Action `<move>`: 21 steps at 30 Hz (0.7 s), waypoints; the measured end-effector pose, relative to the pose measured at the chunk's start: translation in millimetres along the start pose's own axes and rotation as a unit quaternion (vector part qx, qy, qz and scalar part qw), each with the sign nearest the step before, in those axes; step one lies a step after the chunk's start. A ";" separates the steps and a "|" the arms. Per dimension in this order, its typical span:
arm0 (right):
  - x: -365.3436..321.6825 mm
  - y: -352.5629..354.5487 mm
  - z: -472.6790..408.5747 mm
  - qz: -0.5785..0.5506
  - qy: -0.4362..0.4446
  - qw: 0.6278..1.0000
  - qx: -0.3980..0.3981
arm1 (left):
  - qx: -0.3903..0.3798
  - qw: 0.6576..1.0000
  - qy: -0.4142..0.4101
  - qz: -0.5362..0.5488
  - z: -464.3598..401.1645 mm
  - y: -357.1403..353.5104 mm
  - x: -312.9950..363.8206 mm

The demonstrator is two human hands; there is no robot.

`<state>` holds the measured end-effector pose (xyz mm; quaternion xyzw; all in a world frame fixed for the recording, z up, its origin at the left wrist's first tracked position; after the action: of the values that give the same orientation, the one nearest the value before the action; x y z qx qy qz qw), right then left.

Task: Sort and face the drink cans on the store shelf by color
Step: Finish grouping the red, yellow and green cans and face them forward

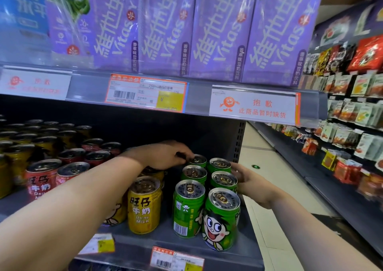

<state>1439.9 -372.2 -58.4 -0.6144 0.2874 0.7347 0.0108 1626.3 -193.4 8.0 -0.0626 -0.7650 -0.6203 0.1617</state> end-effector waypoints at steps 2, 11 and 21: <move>-0.1 -2.3 7.1 -0.036 -0.006 0.997 0.069 | 0.009 1.000 0.014 0.011 11.9 4.9 9.8; -8.6 -43.5 77.7 -0.081 0.009 0.977 0.197 | -0.022 1.000 -0.014 0.005 64.2 10.3 61.1; -27.1 -60.3 84.8 -0.144 -0.074 0.959 0.234 | -0.021 0.998 -0.020 -0.049 87.3 -13.5 59.4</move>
<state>1392.8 -275.8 -51.7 -0.5733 0.3582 0.6812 0.2809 1551.6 -118.1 -0.8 -0.0404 -0.7569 -0.6422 0.1146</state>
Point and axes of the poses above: each hand's wrist, its own z-axis away from the middle knuckle, its own y-axis out of the back of the hand, x = y × z, the point moved 2 cm from there along -z, towards the middle knuckle, and after that the axes turned 7 degrees about -y, right-handed, at the moved point
